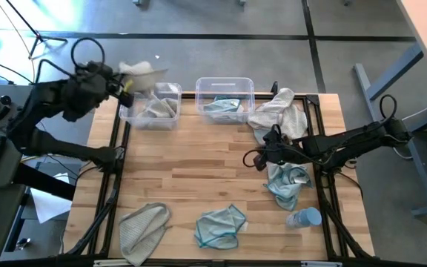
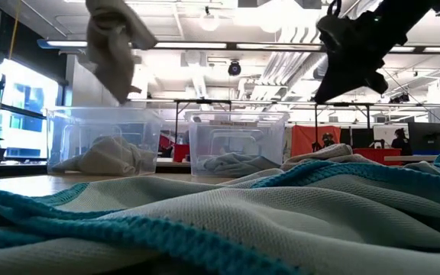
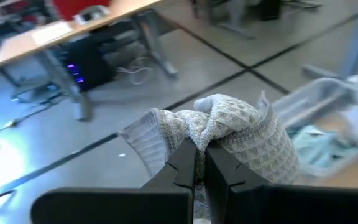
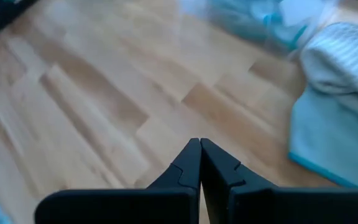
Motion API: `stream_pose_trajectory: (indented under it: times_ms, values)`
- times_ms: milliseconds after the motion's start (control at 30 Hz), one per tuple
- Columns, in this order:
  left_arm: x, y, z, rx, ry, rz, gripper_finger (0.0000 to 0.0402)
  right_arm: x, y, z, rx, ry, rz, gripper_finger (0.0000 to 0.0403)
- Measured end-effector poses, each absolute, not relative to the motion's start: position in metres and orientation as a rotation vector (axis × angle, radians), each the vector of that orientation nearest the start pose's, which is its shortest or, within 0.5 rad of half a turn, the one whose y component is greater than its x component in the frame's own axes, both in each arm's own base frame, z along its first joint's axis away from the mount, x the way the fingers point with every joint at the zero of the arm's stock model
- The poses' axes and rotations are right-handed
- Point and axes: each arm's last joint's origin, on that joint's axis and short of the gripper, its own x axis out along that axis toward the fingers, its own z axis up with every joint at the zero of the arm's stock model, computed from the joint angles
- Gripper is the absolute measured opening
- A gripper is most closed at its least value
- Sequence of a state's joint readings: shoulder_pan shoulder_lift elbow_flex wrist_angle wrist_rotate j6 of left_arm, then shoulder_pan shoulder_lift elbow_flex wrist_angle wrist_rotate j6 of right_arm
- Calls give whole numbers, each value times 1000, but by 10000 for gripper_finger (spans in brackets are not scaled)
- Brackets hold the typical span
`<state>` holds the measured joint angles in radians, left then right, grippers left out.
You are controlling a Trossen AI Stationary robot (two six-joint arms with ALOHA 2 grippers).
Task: Sort microfiber towel by color & place in baskets
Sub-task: Put the bottom center gray towel into the left transparent bin
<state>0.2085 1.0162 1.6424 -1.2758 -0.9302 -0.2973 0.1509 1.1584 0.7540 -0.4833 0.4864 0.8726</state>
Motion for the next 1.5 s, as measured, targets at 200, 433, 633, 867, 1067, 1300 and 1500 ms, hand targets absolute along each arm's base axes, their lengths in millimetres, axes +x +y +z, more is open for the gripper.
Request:
stream_pose_trajectory:
  times_ms: [200,433,633,867,1067,1300,1500]
  values:
    - [109,60,465,-81,538,1147,0,221,17,233,564,559,-751,0]
    - [134,90,448,-46,739,1212,0,221,17,233,624,516,-792,0]
    - [145,122,404,-54,999,1271,0,221,17,233,681,492,-810,0]
    - [149,154,338,-298,1038,1158,0,222,17,234,698,478,-806,0]
    - [153,185,294,-498,959,1128,0,222,17,234,700,478,-804,0]
    - [150,216,249,-743,1028,1299,3,222,17,234,700,479,-803,0]
    - [158,231,219,-833,1073,1338,13,222,17,234,700,479,-803,0]
